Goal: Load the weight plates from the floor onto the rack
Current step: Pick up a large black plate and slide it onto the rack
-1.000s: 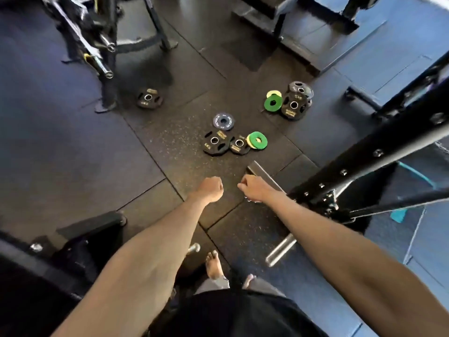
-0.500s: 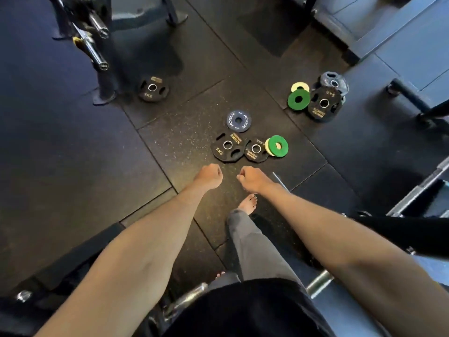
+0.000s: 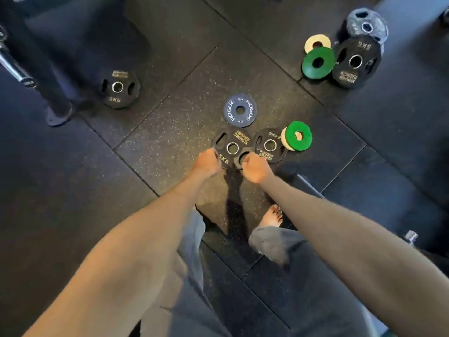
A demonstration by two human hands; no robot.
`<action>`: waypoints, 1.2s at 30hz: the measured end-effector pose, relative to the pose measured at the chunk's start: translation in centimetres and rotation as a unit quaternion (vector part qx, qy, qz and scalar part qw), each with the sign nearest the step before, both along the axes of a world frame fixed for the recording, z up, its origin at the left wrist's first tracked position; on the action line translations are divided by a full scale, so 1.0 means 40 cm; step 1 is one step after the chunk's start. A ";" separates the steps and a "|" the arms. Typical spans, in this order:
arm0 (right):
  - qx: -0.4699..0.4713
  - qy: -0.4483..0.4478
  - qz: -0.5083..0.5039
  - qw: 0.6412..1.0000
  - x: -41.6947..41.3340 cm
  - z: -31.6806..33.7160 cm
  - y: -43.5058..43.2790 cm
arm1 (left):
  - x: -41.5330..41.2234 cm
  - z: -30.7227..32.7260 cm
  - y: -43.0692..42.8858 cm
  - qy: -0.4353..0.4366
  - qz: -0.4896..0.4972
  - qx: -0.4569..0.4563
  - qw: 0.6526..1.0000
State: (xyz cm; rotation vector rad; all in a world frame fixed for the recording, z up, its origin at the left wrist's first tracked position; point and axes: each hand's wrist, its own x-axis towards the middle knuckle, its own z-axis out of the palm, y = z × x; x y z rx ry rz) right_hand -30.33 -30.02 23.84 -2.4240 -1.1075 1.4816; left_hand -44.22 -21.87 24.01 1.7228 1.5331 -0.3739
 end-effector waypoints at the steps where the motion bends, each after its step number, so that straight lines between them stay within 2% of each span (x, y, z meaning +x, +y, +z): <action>1: -0.011 -0.002 -0.035 0.999 -0.001 -0.064 0.019 | 0.006 -0.064 0.033 0.002 -0.009 0.001 1.000; 4: -0.037 -0.005 -0.161 0.986 0.000 -0.262 0.060 | 0.026 -0.252 0.123 0.005 -0.027 -0.005 1.000; 7: -0.066 -0.006 -0.238 0.969 0.013 -0.449 0.089 | 0.054 -0.441 0.200 0.005 -0.022 -0.010 1.000; 13: -0.097 -0.011 -0.351 0.931 0.038 -0.798 0.111 | 0.092 -0.768 0.280 0.057 -0.017 -0.004 0.998; 17: -0.099 0.001 -0.377 0.921 0.046 -0.938 0.126 | 0.106 -0.908 0.317 0.091 -0.035 0.018 0.995; 24: -0.071 -0.025 -0.432 0.899 0.036 -1.015 0.149 | 0.133 -1.013 0.349 0.101 -0.124 0.064 0.985; 28: -0.045 -0.046 -0.430 0.900 0.016 -1.010 0.140 | 0.129 -1.014 0.357 0.091 -0.126 0.065 0.986; 32: -0.016 -0.089 -0.393 0.915 0.031 -0.925 0.139 | 0.120 -0.931 0.336 0.086 -0.088 0.051 0.991; 36: 0.007 -0.102 -0.378 0.920 0.060 -0.735 0.135 | 0.132 -0.750 0.323 0.075 -0.042 0.025 0.996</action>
